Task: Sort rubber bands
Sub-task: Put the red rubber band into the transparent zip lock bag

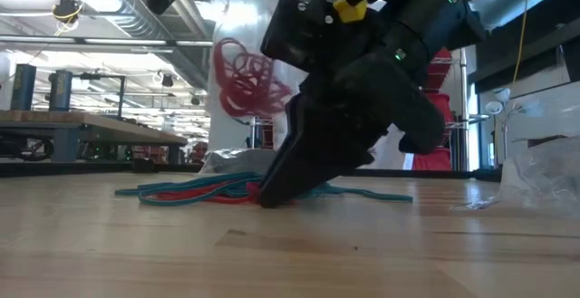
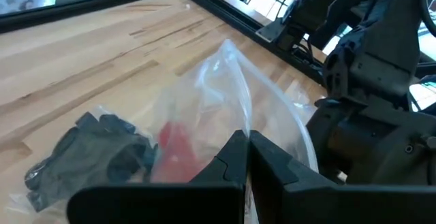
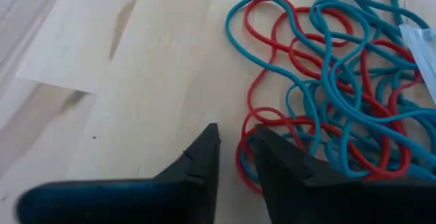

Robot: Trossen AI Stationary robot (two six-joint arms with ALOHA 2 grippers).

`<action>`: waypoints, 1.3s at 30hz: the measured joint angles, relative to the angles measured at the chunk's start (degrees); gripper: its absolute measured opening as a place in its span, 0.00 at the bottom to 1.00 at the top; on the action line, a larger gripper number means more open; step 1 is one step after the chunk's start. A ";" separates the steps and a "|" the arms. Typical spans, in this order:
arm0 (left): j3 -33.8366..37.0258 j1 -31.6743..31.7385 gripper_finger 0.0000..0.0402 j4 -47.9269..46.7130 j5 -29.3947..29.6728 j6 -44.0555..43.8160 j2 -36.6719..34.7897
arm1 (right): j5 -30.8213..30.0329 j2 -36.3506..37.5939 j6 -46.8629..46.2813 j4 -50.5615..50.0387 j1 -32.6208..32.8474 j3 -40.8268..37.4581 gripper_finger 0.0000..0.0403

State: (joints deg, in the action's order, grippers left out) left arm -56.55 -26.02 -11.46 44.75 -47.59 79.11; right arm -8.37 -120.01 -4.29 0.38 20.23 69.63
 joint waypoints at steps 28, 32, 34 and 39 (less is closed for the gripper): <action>0.00 -3.14 0.00 -0.01 -0.07 0.34 0.23 | -4.76 30.49 3.41 -4.77 5.27 -0.04 0.00; 0.00 -3.61 0.00 0.11 -0.07 0.07 1.42 | -5.52 32.20 6.30 0.06 5.27 -0.04 0.00; 0.00 -3.88 0.00 0.12 -0.37 -0.27 2.19 | -6.47 32.48 7.99 2.39 5.25 0.13 0.00; 0.00 -4.45 0.00 0.47 -0.87 -1.56 3.75 | -10.11 32.49 12.86 3.64 5.19 3.34 0.00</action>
State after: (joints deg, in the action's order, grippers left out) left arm -56.55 -30.47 -11.00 43.88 -49.15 82.86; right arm -18.48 -87.51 8.56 4.02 25.42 72.96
